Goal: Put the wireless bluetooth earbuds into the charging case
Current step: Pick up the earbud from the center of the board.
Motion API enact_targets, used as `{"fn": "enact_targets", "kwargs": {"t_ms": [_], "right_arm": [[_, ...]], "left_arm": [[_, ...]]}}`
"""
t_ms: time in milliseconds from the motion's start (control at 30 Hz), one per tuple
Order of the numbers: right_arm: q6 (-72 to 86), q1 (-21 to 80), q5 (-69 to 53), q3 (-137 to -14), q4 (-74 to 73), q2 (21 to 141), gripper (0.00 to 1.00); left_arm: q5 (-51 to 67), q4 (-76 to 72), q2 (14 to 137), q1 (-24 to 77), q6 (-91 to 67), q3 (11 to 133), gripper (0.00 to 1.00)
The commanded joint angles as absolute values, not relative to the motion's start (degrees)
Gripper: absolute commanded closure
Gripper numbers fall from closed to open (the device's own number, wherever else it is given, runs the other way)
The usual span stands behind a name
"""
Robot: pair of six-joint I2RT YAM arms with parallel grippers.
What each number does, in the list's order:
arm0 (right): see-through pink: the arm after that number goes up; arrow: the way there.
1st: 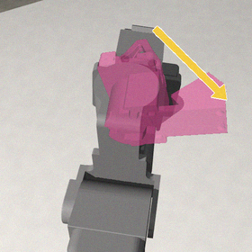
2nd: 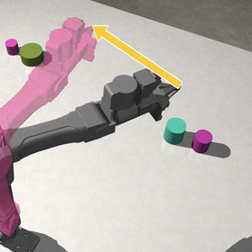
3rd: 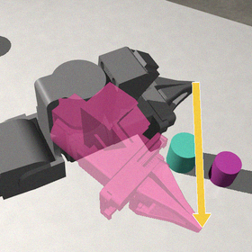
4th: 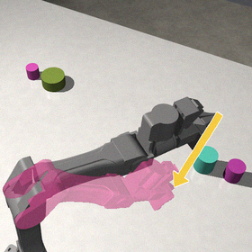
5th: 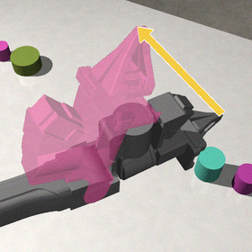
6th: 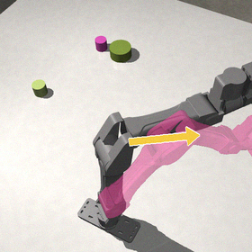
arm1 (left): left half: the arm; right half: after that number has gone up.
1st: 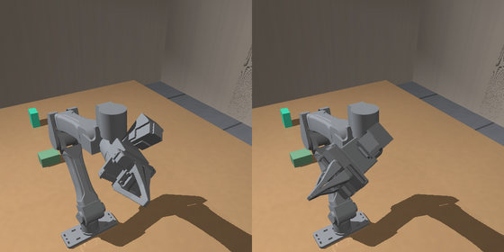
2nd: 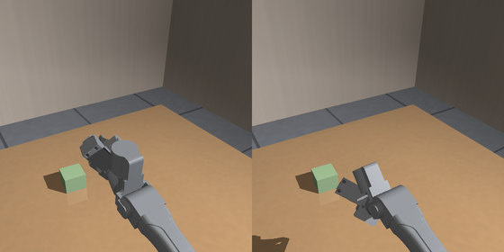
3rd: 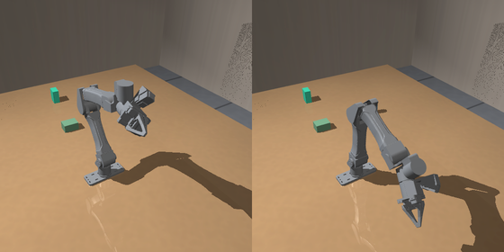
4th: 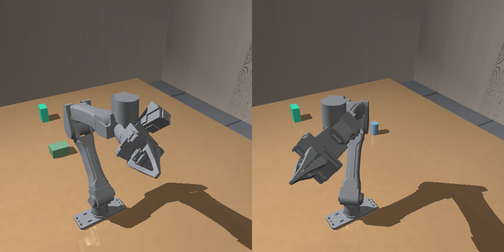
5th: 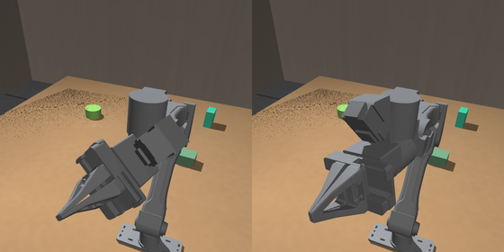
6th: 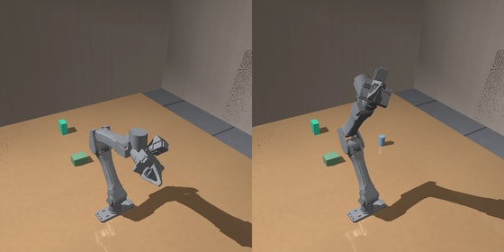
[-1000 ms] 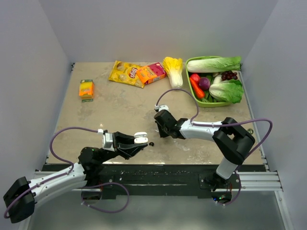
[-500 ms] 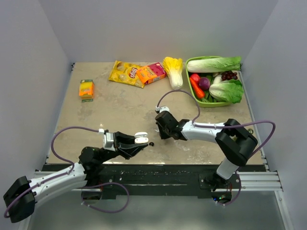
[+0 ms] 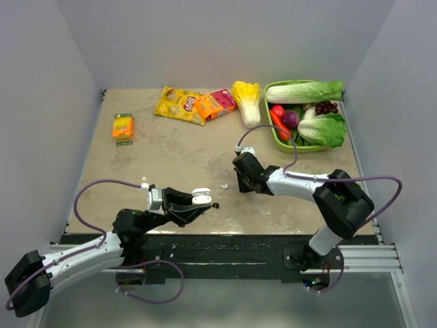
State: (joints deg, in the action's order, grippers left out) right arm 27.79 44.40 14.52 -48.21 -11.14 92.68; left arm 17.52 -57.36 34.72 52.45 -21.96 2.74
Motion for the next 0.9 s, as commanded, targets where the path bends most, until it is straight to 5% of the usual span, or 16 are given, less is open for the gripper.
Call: {"fn": "enact_targets", "kwargs": {"t_ms": [0, 233, 867], "right_arm": [[24.8, 41.7, 15.2, -51.3, -12.4, 95.3, 0.98], [23.7, 41.4, 13.3, -53.2, -15.1, 96.8, 0.62], [20.8, 38.0, 4.5, -65.9, -30.1, 104.1, 0.5]], "left_arm": [[16.8, -60.5, 34.5, 52.1, -22.5, -6.2, 1.0], [16.3, -59.8, 33.9, 52.1, -22.1, -6.4, 1.0], [18.4, -67.1, 37.3, 52.1, -22.1, -7.9, 1.0]]}}
